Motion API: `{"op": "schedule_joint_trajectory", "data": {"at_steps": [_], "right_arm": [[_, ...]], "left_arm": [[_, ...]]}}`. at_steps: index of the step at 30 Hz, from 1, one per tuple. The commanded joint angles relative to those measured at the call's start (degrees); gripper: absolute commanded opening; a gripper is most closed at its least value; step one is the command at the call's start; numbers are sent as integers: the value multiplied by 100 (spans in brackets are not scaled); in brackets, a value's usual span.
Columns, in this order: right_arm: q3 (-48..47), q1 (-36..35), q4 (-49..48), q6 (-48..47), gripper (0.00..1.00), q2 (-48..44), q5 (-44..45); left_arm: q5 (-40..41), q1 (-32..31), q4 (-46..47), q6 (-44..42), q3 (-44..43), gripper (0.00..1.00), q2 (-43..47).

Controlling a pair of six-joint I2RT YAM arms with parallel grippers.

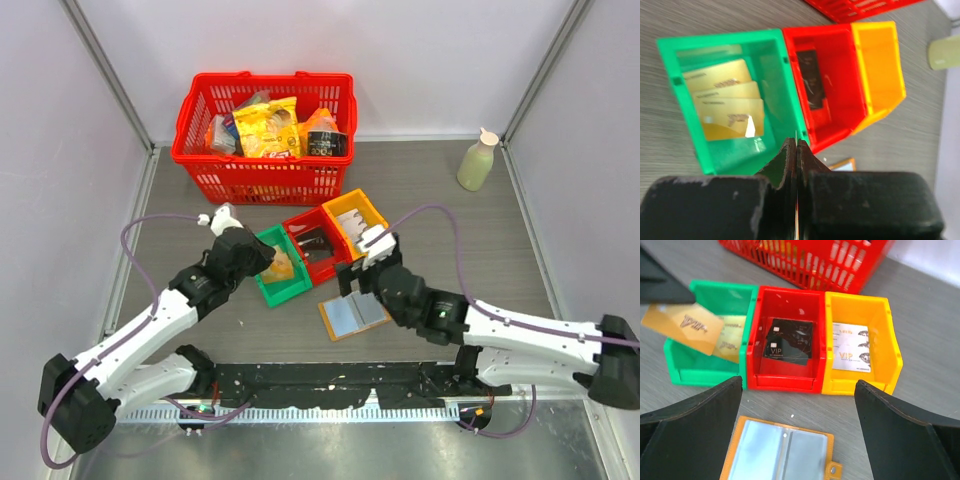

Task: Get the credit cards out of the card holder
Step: Place the credit card in the storage box.

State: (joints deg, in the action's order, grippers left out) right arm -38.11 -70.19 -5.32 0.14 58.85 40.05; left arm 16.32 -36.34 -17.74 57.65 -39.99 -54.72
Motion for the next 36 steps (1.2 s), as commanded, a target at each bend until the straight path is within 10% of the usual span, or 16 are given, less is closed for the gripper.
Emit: {"op": "schedule_joint_trajectory", "data": {"at_steps": [1,16,28,36], "right_arm": [[250,778,697,1987,98,-672,-1182],[532,1447,1420,2684,96,-761,-1746],[418,1843,1964,2895,93,-331,-2239],[269,1860,2053,2948,88,170,-2730]], "left_arm": [[934,83,243,-473,43,0,-223],[873,188,1325,-281,-264,0,-2174],[1260,206,571,-684,-386,68,-1666],[936,66,-747,-1168,-1160,79,-910]]}}
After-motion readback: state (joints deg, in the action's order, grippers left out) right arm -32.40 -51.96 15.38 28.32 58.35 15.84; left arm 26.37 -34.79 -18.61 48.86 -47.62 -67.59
